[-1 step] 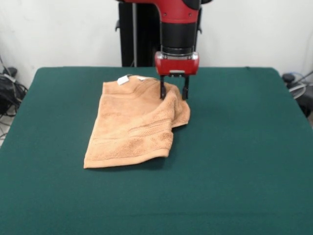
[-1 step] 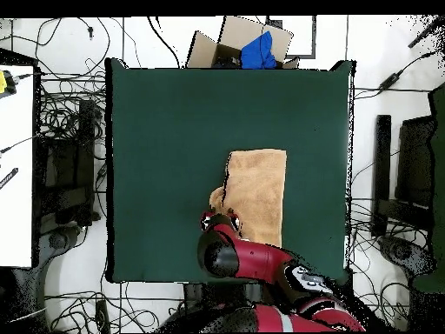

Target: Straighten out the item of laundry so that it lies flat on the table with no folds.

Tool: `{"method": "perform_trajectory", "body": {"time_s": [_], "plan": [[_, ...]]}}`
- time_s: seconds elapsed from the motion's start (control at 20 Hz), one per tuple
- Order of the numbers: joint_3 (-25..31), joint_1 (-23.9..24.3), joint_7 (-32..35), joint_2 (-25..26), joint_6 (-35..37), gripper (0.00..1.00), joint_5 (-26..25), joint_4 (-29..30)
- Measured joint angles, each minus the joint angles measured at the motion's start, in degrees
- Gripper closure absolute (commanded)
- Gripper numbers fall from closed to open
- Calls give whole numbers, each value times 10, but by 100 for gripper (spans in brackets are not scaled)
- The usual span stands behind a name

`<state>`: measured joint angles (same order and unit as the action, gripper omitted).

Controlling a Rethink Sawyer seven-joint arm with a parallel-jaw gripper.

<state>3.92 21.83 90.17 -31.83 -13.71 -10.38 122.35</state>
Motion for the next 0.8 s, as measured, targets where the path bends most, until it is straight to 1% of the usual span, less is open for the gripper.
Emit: {"method": "perform_trajectory", "body": {"time_s": [0.35, 0.8], "plan": [[0, -2, 0, -28, 21, 0, 2, 0], [0, -2, 0, -47, 36, 0, 4, -1]]}}
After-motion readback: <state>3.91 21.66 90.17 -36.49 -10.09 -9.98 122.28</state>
